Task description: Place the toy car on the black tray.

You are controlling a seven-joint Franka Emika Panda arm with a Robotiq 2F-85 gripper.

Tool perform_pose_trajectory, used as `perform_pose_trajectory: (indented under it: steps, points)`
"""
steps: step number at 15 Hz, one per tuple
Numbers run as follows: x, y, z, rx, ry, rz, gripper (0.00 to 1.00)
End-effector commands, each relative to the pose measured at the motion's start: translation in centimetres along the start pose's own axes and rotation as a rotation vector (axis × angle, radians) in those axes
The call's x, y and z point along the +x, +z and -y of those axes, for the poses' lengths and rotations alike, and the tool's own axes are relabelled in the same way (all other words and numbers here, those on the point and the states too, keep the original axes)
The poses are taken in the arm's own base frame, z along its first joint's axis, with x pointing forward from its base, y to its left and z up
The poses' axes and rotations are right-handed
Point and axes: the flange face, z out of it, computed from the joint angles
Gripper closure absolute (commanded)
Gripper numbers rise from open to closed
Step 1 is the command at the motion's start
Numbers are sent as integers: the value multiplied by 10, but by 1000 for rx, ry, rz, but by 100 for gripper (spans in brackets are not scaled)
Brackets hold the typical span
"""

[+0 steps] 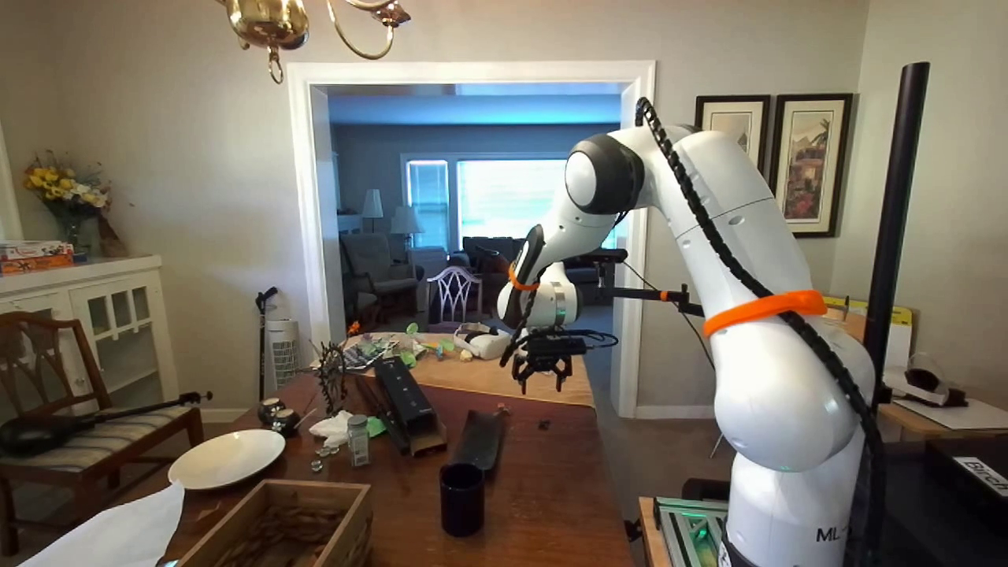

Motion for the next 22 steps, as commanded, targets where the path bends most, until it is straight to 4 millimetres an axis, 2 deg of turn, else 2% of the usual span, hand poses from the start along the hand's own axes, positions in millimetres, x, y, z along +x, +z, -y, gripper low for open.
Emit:
perform_pose_trajectory:
  steps: [1,8,22]
  points:
    - [11,18,-8,-17,-43,19,0]
    - [15,47,-13,-38,-95,10,0]
    - [12,90,18,-96,106,-190,0]
